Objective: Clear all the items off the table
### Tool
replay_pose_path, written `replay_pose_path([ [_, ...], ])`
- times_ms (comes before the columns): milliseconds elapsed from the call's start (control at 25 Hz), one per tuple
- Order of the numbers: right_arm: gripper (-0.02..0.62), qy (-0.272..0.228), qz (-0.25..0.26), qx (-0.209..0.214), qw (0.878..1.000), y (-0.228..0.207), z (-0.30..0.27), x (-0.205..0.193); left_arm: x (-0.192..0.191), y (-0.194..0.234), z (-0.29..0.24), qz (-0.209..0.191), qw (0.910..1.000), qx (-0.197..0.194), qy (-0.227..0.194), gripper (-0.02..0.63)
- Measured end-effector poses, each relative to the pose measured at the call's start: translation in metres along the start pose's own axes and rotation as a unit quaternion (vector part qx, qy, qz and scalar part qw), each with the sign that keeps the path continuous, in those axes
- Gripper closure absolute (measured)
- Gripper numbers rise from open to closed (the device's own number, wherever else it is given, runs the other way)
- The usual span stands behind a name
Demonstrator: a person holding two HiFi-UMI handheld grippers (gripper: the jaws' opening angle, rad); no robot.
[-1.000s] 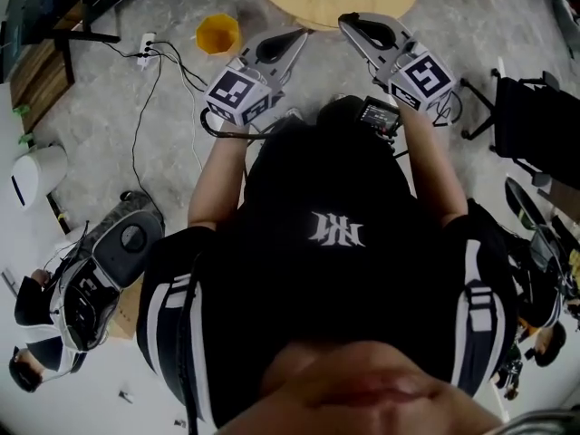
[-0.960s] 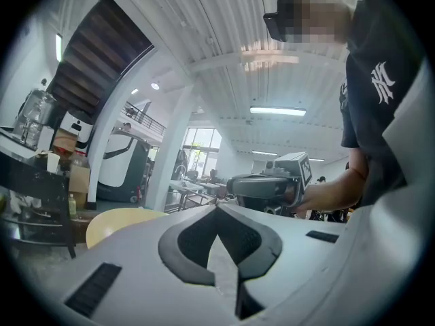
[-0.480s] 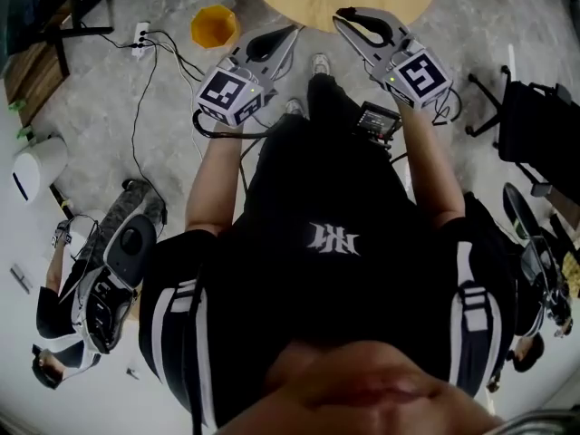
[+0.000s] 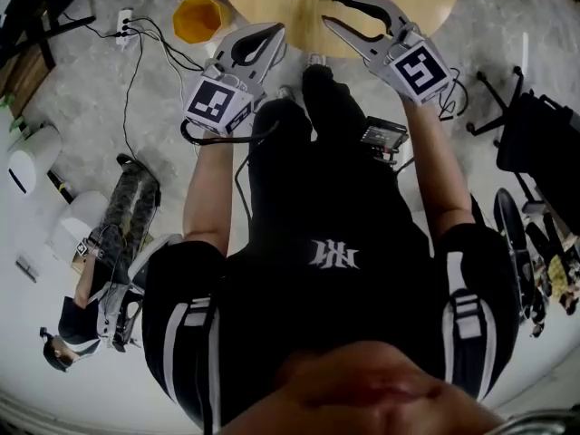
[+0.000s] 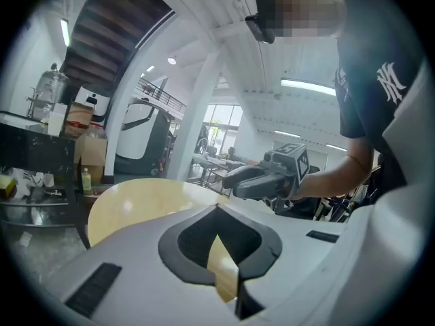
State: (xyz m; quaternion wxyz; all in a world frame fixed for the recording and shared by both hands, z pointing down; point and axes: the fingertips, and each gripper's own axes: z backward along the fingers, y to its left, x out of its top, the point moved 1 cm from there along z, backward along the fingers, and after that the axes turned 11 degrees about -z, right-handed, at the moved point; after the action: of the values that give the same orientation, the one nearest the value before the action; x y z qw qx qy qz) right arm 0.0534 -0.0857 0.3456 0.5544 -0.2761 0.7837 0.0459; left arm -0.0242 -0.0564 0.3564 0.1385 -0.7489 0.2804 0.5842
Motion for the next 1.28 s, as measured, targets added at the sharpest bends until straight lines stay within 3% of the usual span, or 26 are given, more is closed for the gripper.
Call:
replay_pose_path([
  [120,0.436,0.004,-0.004,0.001,1.0,-0.025,-0.019,-0.014,-0.015,0.02,-0.011,0.003,0.9999,0.015,0.0,0.597],
  [160,0.386,0.005,-0.008,-0.001,1.0,-0.033,-0.024,-0.018,-0.019,0.026,-0.015,0.006,0.9998,0.019,-0.003,0.597],
  [280,0.379,0.003,-0.021,-0.006,1.0,-0.05,-0.034,-0.029,-0.03,0.035,-0.025,0.007,0.9996,0.024,-0.01,0.597],
  [360,0.37,0.006,-0.022,-0.015,1.0,-0.06,-0.041,-0.038,-0.038,0.04,-0.032,0.005,0.9997,0.021,-0.013,0.597],
  [440,0.293,0.009,-0.022,-0.027,0.999,-0.069,-0.049,-0.044,-0.044,0.045,-0.037,0.001,0.9998,0.013,-0.017,0.597],
  [560,0.293,0.013,-0.017,-0.032,0.999,-0.074,-0.057,-0.052,-0.051,0.046,-0.044,-0.005,0.9998,0.002,-0.019,0.597],
  [640,0.187,0.025,-0.019,-0.035,0.999,-0.08,-0.061,-0.061,-0.054,0.046,-0.05,-0.01,0.9998,-0.004,-0.02,0.597],
  [680,0.179,0.032,-0.021,-0.036,0.999,-0.083,-0.063,-0.067,-0.056,0.047,-0.052,-0.01,0.9997,-0.006,-0.021,0.597],
  [1120,0.185,0.12,-0.021,-0.033,0.992,-0.095,-0.079,-0.111,-0.069,0.048,-0.056,-0.004,0.9998,-0.005,-0.016,0.597],
  [1280,0.272,0.137,-0.021,-0.034,0.99,-0.094,-0.078,-0.117,-0.069,0.042,-0.054,-0.005,0.9998,-0.008,-0.017,0.597],
])
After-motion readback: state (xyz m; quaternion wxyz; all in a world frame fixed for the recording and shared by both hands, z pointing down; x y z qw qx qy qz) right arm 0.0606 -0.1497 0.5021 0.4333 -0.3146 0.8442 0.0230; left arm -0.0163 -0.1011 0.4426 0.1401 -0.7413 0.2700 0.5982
